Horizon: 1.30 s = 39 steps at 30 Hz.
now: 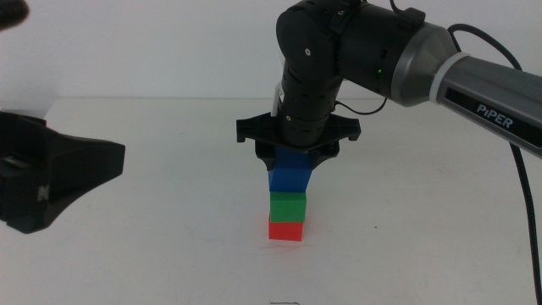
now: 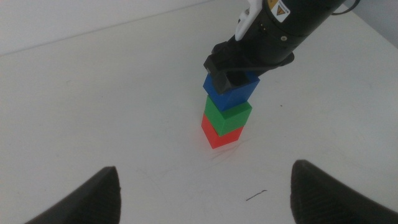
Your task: Stack red cubes first, then green, then blue cubes in a specific spot.
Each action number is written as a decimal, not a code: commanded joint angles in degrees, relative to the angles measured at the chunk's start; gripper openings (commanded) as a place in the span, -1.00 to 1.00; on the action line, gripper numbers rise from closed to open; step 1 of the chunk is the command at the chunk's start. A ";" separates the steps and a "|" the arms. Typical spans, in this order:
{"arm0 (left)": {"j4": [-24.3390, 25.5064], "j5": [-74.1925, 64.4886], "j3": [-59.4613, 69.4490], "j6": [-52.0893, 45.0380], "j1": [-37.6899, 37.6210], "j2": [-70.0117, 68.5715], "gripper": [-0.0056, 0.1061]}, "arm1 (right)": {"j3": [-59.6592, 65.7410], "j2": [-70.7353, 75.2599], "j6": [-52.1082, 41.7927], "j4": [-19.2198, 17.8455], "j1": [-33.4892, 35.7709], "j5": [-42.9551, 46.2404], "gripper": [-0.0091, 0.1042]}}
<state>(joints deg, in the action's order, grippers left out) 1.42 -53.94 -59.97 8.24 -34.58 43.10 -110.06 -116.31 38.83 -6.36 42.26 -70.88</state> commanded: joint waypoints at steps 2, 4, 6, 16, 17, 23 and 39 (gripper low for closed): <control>-0.01 3.96 -1.43 0.42 0.04 -0.08 0.78 | -1.97 3.05 0.18 -1.24 -0.03 -3.68 -0.86; -0.01 3.96 -1.43 0.42 0.04 -0.08 0.78 | -1.97 3.05 0.18 -1.24 -0.03 -3.68 -0.86; -0.01 3.96 -1.43 0.42 0.04 -0.08 0.78 | -1.83 4.34 0.18 -2.13 0.02 -3.72 -0.86; -0.01 4.02 -1.43 0.42 0.04 -0.08 0.78 | 1.24 8.42 0.70 -3.45 0.93 -3.72 -0.86; -0.01 4.02 -1.43 0.42 0.04 -0.08 0.78 | 1.44 8.42 0.70 -3.45 1.13 -3.67 -0.86; -0.01 4.02 -1.43 0.42 0.04 -0.08 0.78 | 1.44 7.21 2.41 -3.44 1.47 -3.61 -0.86; -0.01 4.02 -1.43 0.42 0.04 -0.08 0.78 | 1.44 4.88 4.38 -3.38 1.58 -1.97 -0.86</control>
<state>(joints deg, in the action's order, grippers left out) 1.42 -53.94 -59.97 8.24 -34.58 43.10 -107.25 -114.66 43.15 -8.43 43.72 -71.05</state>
